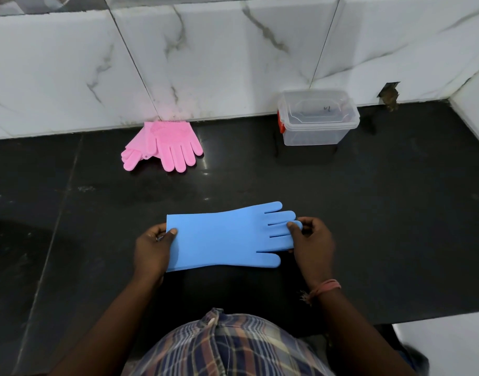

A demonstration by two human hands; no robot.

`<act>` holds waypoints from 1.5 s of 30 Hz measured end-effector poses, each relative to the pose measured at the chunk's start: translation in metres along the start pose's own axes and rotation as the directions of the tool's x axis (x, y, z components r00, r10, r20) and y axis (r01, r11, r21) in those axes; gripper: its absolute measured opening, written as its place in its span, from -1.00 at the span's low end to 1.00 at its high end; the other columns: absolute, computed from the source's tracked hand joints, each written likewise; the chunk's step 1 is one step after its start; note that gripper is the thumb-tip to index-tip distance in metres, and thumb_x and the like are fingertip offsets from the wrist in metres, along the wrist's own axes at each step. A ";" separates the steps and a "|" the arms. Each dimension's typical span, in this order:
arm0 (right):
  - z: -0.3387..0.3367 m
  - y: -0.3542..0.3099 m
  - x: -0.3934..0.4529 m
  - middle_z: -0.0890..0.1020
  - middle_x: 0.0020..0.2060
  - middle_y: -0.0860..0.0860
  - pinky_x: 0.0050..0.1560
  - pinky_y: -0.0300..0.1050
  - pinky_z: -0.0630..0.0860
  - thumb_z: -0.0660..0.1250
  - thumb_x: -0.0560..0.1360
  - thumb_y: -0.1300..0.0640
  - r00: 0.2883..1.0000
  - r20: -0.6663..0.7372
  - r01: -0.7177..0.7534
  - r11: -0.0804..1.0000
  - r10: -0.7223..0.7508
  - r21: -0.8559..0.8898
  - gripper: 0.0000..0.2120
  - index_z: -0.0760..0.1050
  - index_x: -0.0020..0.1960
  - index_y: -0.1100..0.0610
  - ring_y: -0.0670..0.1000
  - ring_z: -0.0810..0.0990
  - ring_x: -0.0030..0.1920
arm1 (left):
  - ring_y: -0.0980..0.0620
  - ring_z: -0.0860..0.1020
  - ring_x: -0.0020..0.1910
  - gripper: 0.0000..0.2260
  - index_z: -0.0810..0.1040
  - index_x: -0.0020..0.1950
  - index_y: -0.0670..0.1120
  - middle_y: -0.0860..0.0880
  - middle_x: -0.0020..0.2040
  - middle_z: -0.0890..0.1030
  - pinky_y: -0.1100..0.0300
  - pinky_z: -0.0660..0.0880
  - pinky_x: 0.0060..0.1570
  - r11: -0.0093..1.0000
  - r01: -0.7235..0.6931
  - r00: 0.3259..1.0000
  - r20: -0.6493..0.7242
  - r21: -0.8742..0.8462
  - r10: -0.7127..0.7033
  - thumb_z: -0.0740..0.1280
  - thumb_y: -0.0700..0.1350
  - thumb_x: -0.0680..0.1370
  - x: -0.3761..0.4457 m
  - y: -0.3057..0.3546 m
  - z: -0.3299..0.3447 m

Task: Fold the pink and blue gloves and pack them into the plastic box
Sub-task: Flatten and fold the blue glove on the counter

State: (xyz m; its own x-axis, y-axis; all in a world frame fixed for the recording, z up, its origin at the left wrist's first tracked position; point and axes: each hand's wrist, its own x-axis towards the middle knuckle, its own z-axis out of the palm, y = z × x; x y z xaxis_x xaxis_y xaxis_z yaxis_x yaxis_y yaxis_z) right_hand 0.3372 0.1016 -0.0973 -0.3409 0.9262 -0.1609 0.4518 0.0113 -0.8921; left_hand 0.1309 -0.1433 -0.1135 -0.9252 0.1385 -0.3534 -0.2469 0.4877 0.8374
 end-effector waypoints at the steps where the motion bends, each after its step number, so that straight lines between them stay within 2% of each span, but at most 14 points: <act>1: 0.000 0.000 -0.001 0.66 -0.20 -0.17 -0.16 -0.18 0.56 0.44 0.49 0.03 1.000 -0.002 0.014 1.000 -0.014 -0.013 -0.94 0.57 -0.06 -0.05 -0.25 0.62 -0.15 | -0.04 0.63 -0.13 -0.90 0.68 0.07 -0.08 -0.12 0.01 0.73 -0.01 0.56 -0.05 1.000 -0.002 1.000 -0.010 0.017 0.002 0.42 -0.10 0.60 -0.001 0.000 0.001; 5: 0.000 0.000 -0.005 0.64 -0.16 -0.19 -0.15 -0.34 0.43 0.40 0.53 0.04 0.997 0.004 0.079 0.995 -0.079 -0.064 -0.95 0.55 -0.02 -0.06 -0.29 0.59 -0.09 | -0.10 0.66 0.01 -0.80 0.66 0.20 -0.09 -0.10 0.10 0.71 -0.04 0.57 0.06 0.994 -0.036 0.998 -0.041 0.104 0.041 0.43 -0.10 0.59 -0.006 0.007 0.001; 10: 0.005 0.001 -0.005 0.59 -0.01 -0.06 0.08 -0.20 0.43 0.36 0.56 0.12 0.979 0.011 0.200 0.967 -0.201 -0.155 -0.91 0.55 0.07 0.04 -0.09 0.54 0.00 | -0.15 0.64 0.18 -0.73 0.67 0.30 -0.12 -0.12 0.20 0.71 -0.02 0.54 0.20 0.949 -0.085 0.992 -0.061 0.305 0.109 0.39 -0.16 0.61 -0.012 0.016 -0.006; 12: 0.004 0.003 -0.003 0.55 0.05 -0.02 0.12 -0.22 0.38 0.37 0.55 0.18 0.974 0.008 0.223 0.955 -0.226 -0.194 -0.85 0.54 0.12 0.07 -0.09 0.49 0.04 | -0.15 0.64 0.19 -0.74 0.69 0.29 -0.09 -0.12 0.21 0.71 0.04 0.52 0.15 0.920 -0.085 0.992 -0.054 0.384 0.115 0.37 -0.20 0.61 -0.012 0.019 -0.012; 18: 0.011 -0.002 -0.002 0.55 0.13 0.09 0.21 -0.05 0.36 0.40 0.54 0.16 0.937 -0.005 0.324 0.871 -0.350 -0.370 -0.77 0.54 0.19 0.10 0.10 0.50 0.14 | -0.03 0.70 0.03 -0.78 0.75 0.17 0.04 0.03 0.08 0.76 0.15 0.59 -0.02 0.861 -0.084 0.993 -0.031 0.502 0.115 0.42 -0.15 0.56 -0.016 0.024 -0.027; 23: 0.028 -0.014 -0.005 0.57 0.13 0.01 0.15 -0.22 0.22 0.37 0.55 0.08 0.906 0.092 0.408 0.801 -0.412 -0.438 -0.78 0.54 0.20 0.00 0.06 0.49 0.13 | 0.10 0.65 -0.10 -0.85 0.71 -0.12 0.12 0.19 -0.19 0.69 0.39 0.36 -0.30 0.856 -0.035 0.999 -0.004 0.516 0.043 0.46 -0.16 0.48 -0.012 0.025 -0.031; 27: 0.034 -0.013 -0.003 0.57 0.13 0.02 0.18 -0.01 0.34 0.42 0.52 0.07 0.929 0.074 0.354 0.808 -0.364 -0.472 -0.75 0.56 0.19 0.01 0.12 0.50 0.11 | 0.09 0.66 -0.19 -0.87 0.65 -0.28 0.11 0.19 -0.30 0.66 0.20 0.53 -0.24 0.890 0.032 0.999 -0.030 0.455 -0.021 0.55 -0.05 0.43 -0.007 0.023 -0.034; 31: 0.035 -0.008 -0.002 0.54 0.13 0.06 0.19 0.11 0.38 0.40 0.54 0.06 0.948 0.110 0.313 0.801 -0.300 -0.510 -0.73 0.56 0.23 0.05 0.16 0.49 0.13 | -0.02 0.69 -0.22 -0.87 0.69 -0.25 0.05 0.06 -0.30 0.71 0.05 0.64 -0.10 0.870 0.078 0.996 -0.001 0.488 -0.089 0.54 0.05 0.44 -0.006 0.022 -0.042; 33: 0.035 -0.009 -0.003 0.54 0.13 0.04 0.19 0.12 0.37 0.40 0.54 0.07 0.942 0.106 0.327 0.793 -0.319 -0.514 -0.77 0.57 0.19 0.04 0.16 0.49 0.15 | -0.04 0.67 -0.12 -0.89 0.66 -0.12 0.08 0.06 -0.14 0.71 0.04 0.61 -0.09 0.798 -0.017 1.000 -0.011 0.603 0.029 0.51 0.08 0.47 -0.009 0.023 -0.042; 35: 0.035 -0.011 -0.005 0.53 0.14 0.02 0.20 0.12 0.35 0.39 0.54 0.07 0.932 0.060 0.330 0.771 -0.357 -0.544 -0.79 0.57 0.17 0.00 0.14 0.47 0.18 | -0.11 0.64 -0.01 -0.83 0.62 0.08 0.07 -0.02 0.02 0.65 0.00 0.59 -0.06 0.717 -0.195 0.969 0.017 0.670 0.248 0.46 0.03 0.51 -0.013 0.022 -0.037; 37: 0.037 -0.013 -0.007 0.54 0.17 0.01 0.26 0.14 0.33 0.38 0.54 0.09 0.896 0.054 0.389 0.720 -0.440 -0.575 -0.79 0.56 0.17 -0.01 0.13 0.47 0.22 | -0.15 0.62 0.13 -0.73 0.60 0.27 0.01 -0.09 0.16 0.65 -0.03 0.58 0.08 0.666 -0.398 0.895 0.107 0.630 0.434 0.40 -0.03 0.58 -0.016 0.025 -0.021; 39: 0.049 -0.015 -0.011 0.58 0.23 0.09 0.32 0.15 0.36 0.39 0.53 0.14 0.822 0.144 0.525 0.636 -0.550 -0.566 -0.76 0.59 0.19 0.08 0.19 0.52 0.27 | -0.20 0.54 0.36 -0.64 0.56 0.42 -0.07 -0.14 0.36 0.60 -0.06 0.47 0.36 0.596 -0.580 0.802 0.260 0.555 0.538 0.33 -0.04 0.63 -0.017 0.028 0.003; 42: 0.072 -0.015 -0.017 0.49 0.40 0.21 0.48 0.15 0.30 0.34 0.58 0.04 0.740 0.364 0.658 0.499 -0.566 -0.564 -0.60 0.53 0.36 0.19 0.24 0.41 0.45 | -0.22 0.18 0.63 -0.47 0.33 0.61 -0.03 -0.11 0.63 0.28 -0.14 0.11 0.61 0.357 -0.736 0.665 0.519 0.575 0.536 0.20 0.15 0.68 -0.014 0.015 0.033; 45: 0.078 -0.006 -0.009 0.29 0.55 0.17 0.58 0.14 0.07 0.13 0.65 -0.11 0.745 0.480 0.665 0.468 -0.463 -0.581 -0.44 0.29 0.55 0.17 0.18 0.16 0.58 | -0.17 0.01 0.68 -0.38 0.13 0.68 0.04 -0.05 0.69 0.11 -0.16 -0.04 0.63 0.266 -0.750 0.644 0.579 0.605 0.500 0.03 0.28 0.68 -0.006 -0.004 0.040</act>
State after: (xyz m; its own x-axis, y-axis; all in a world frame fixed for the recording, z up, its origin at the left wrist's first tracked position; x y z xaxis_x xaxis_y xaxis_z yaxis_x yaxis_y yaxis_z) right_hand 0.2731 0.0634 -0.1236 -0.8591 0.5039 0.0900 0.4639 0.8407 -0.2792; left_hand 0.1496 -0.1114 -0.1318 -0.5525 0.8320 -0.0498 0.8030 0.5474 0.2357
